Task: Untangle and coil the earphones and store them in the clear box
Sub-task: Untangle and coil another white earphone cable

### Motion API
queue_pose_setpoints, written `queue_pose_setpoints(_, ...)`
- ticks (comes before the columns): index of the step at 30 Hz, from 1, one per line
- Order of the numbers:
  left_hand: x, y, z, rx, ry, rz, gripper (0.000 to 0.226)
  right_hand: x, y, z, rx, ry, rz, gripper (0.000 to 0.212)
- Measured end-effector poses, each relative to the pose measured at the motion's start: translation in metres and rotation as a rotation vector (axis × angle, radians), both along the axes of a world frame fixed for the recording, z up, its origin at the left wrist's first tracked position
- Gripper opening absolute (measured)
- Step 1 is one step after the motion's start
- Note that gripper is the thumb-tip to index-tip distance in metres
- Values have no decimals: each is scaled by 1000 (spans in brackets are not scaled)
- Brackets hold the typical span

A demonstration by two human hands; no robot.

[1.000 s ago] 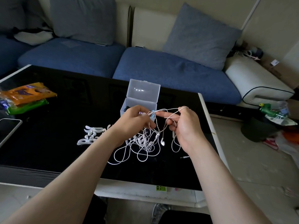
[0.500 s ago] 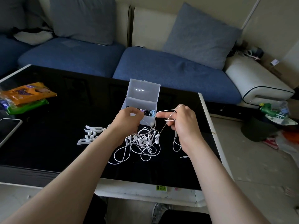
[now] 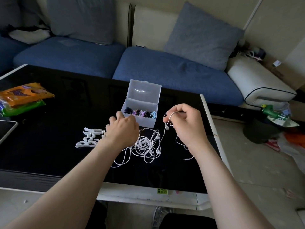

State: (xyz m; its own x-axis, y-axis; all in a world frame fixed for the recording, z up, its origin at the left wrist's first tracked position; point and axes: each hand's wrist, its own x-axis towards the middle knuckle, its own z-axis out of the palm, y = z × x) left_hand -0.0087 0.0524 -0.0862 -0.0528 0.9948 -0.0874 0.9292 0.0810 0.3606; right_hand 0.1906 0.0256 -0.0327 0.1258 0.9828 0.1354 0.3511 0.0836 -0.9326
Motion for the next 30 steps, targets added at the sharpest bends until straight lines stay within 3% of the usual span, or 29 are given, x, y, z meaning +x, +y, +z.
queue_pose_setpoints(2,4,-2,7,51,-18,-52,39,4,0,-4,-7,-126,51,9)
queue_pose_setpoints(4,6,-4,20,38,-238,-210,57,6,0,-7,-4,-209,97,8)
queue_pose_setpoints(6,14,-10,31,-112,-528,-394,68,7,0,-10,0,-249,132,7)
queue_pose_setpoints(10,29,-18,34,-253,-750,-459,47,7,0,-10,-6,-255,156,10)
queue_pose_setpoints(16,30,-12,34,-161,-726,-290,9,20,-2,-10,-12,-289,160,27)
queue_pose_setpoints(19,25,-9,32,-85,-763,-174,20,30,-1,-11,-8,-364,99,41)
queue_pose_setpoints(23,19,-7,34,-60,-773,-101,30,38,2,-14,-10,-363,-137,29)
queue_pose_setpoints(25,19,-8,35,-72,-796,-86,30,42,7,-21,-4,-453,-244,27)
queue_pose_setpoints(30,19,-9,34,-100,-777,-33,32,44,13,-24,-201,-609,-365,39)
